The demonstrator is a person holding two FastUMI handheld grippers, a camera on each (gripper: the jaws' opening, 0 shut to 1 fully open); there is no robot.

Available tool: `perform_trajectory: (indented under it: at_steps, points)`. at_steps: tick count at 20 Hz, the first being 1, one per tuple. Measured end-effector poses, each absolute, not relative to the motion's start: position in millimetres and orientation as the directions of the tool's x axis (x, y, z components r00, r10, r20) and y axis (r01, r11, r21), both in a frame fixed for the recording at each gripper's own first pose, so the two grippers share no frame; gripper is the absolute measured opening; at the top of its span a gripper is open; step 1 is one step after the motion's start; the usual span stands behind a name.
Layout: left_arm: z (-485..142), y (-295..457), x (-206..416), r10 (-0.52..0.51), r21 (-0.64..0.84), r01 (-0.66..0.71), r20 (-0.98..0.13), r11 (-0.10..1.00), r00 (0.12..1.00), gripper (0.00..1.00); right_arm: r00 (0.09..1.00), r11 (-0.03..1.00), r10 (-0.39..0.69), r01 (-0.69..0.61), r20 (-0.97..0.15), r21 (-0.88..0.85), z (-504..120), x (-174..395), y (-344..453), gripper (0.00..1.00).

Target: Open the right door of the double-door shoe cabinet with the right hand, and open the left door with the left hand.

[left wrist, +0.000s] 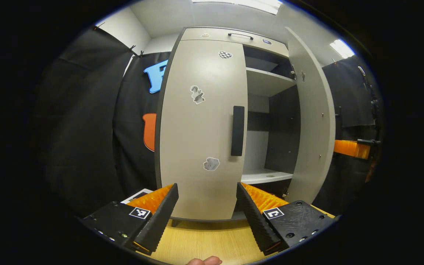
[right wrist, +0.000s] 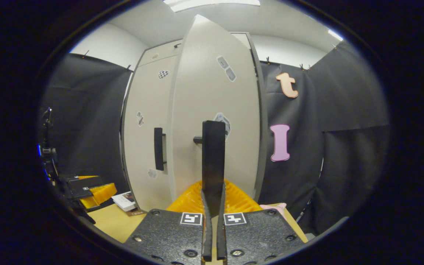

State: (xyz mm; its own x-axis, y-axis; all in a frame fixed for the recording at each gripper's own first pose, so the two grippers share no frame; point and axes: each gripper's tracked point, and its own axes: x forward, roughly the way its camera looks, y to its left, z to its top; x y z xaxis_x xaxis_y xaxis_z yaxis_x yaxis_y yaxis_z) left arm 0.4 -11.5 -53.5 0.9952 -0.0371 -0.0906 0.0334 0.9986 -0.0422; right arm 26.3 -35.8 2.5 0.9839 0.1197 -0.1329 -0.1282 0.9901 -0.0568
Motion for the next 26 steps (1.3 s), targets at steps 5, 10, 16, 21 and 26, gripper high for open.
perform_trajectory:
  at_steps: [5, 10, 16, 21, 26]
  points:
    - [-55, -15, 11, -0.046, -0.054, 0.041, -0.085, 0.998, 0.995, 0.95, 0.991, 0.994, 0.036, -0.049, -0.130, -0.096, 3, 29, -50, 0.08]
    - [-54, -14, 11, -0.045, -0.054, 0.041, -0.080, 0.998, 0.996, 0.95, 0.992, 0.988, -0.065, 0.048, -0.109, -0.145, 4, 31, -65, 0.06]
    - [-51, -10, 9, -0.036, -0.066, 0.031, -0.073, 0.997, 0.997, 0.95, 0.992, 0.994, -0.091, 0.084, -0.093, -0.076, 4, 33, -67, 0.04]
    - [-47, -6, -3, -0.023, -0.058, 0.019, -0.069, 0.998, 0.997, 0.95, 0.991, 0.995, -0.080, 0.072, -0.105, -0.073, 2, 31, -68, 0.04]
    - [-54, 3, -14, -0.005, -0.066, 0.000, -0.080, 0.998, 0.997, 0.95, 0.979, 0.983, -0.159, 0.144, -0.131, -0.113, -2, 0, -74, 0.04]
